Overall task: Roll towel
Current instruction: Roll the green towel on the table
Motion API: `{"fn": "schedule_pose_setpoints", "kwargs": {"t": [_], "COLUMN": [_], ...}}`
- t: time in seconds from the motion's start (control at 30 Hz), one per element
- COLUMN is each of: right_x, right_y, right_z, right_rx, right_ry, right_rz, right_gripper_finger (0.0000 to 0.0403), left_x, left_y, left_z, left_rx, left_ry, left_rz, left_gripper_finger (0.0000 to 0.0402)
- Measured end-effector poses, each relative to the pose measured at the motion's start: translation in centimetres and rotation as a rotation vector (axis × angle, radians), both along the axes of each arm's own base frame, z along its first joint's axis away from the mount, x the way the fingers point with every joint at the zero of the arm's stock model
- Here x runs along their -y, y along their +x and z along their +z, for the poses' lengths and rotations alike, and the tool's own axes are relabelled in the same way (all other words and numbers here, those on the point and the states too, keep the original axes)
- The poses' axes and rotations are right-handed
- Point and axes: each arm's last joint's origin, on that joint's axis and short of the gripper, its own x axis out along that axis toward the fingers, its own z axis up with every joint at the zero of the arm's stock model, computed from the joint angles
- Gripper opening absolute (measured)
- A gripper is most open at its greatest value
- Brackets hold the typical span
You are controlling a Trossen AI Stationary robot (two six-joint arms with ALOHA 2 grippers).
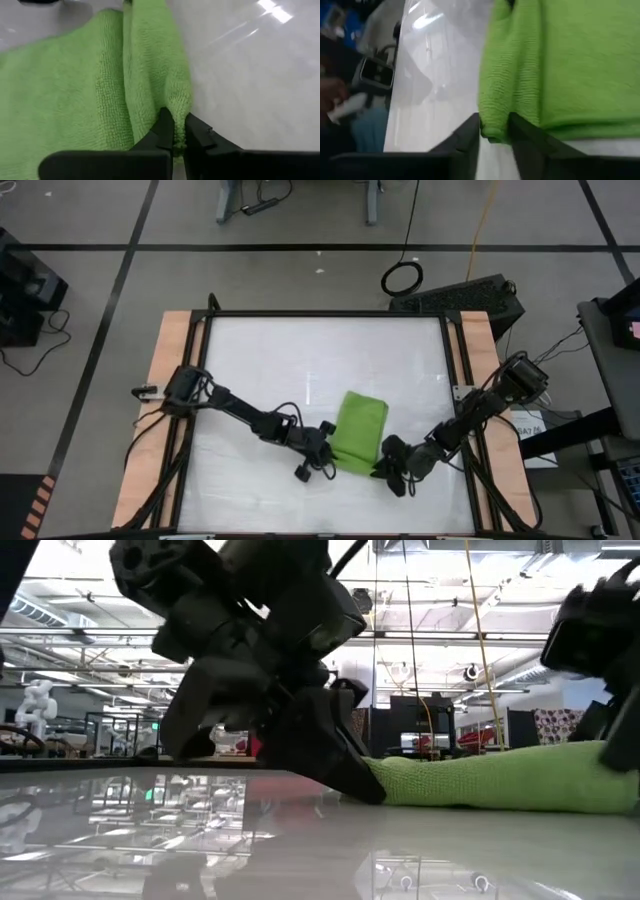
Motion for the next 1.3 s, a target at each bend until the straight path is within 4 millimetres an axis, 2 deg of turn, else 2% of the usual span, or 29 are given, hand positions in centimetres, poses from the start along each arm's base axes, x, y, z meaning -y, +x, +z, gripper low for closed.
{"fn": "schedule_pose_setpoints", "kwargs": {"t": [0.13, 0.27, 0.4, 0.57, 0.7, 0.8, 1.0, 1.3], "right_x": [-1.5, -3.2, -4.7, -6.7, -7.6, -8.0, -8.8, -11.2], "right_y": [0.5, 1.0, 1.3, 1.0, 0.5, 0.4, 1.2, 3.5], "right_z": [0.8, 2.1, 3.9, 6.2, 7.1, 6.7, 4.2, 2.5], "right_rx": [0.000, -0.046, -0.059, 0.016, 0.080, 0.091, 0.091, 0.105], "right_ry": [-0.124, -0.310, -0.501, -0.727, -0.820, -0.833, -0.898, -1.213], "right_rz": [0.128, 0.216, 0.251, 0.270, 0.253, 0.255, 0.276, 0.350], "right_gripper_finger": [0.0162, 0.0199, 0.0204, 0.0195, 0.0190, 0.0190, 0.0196, 0.0221], "left_x": [-0.7, -1.2, -1.6, -2.0, -2.3, -2.7, -3.6, -5.1], "left_y": [0.2, 0.3, 0.4, 0.5, 0.6, 0.7, 0.9, 1.2], "left_z": [0.1, 0.1, 0.2, 0.3, 0.3, 0.3, 0.4, 0.7], "left_rx": [-0.058, -0.104, -0.138, -0.164, -0.180, -0.197, -0.240, -0.290], "left_ry": [-0.154, -0.284, -0.369, -0.437, -0.467, -0.498, -0.583, -0.675], "left_rz": [-0.014, -0.032, -0.042, -0.037, -0.017, 0.004, 0.041, 0.090], "left_gripper_finger": [0.0017, 0.0017, 0.0017, 0.0017, 0.0017, 0.0017, 0.0017, 0.0017]}}
